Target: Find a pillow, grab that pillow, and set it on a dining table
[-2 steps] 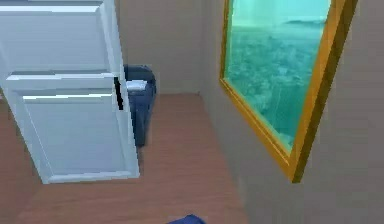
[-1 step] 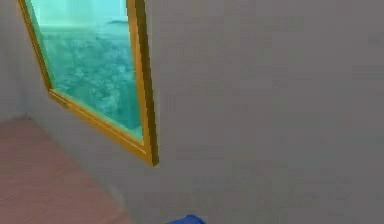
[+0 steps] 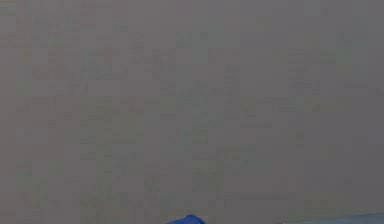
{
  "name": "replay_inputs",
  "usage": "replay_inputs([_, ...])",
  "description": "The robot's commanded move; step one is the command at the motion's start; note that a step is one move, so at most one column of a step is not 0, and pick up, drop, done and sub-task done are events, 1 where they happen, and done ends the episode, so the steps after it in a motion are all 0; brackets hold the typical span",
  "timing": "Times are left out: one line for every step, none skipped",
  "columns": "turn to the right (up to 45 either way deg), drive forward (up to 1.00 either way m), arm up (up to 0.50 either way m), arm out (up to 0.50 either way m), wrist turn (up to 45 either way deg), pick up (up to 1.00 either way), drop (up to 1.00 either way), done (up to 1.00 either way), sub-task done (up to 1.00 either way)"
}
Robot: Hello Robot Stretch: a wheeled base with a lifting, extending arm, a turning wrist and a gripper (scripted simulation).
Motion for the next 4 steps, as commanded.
replay_inputs([24.0, 0.00, 0.00, 0.00, 0.0, 0.00, 0.00, 0.00, 0.00])
replay_inputs([3.0, 0.00, 0.00, 0.00, 0.0, 0.00, 0.00, 0.00, 0.00])
replay_inputs([0.0, 0.00, 0.00, 0.48, 0.0, 0.00, 0.00, 0.00, 0.00])
replay_inputs([0.0, 0.00, 0.00, 0.00, 39.0, 0.00, 0.00, 0.00, 0.00])
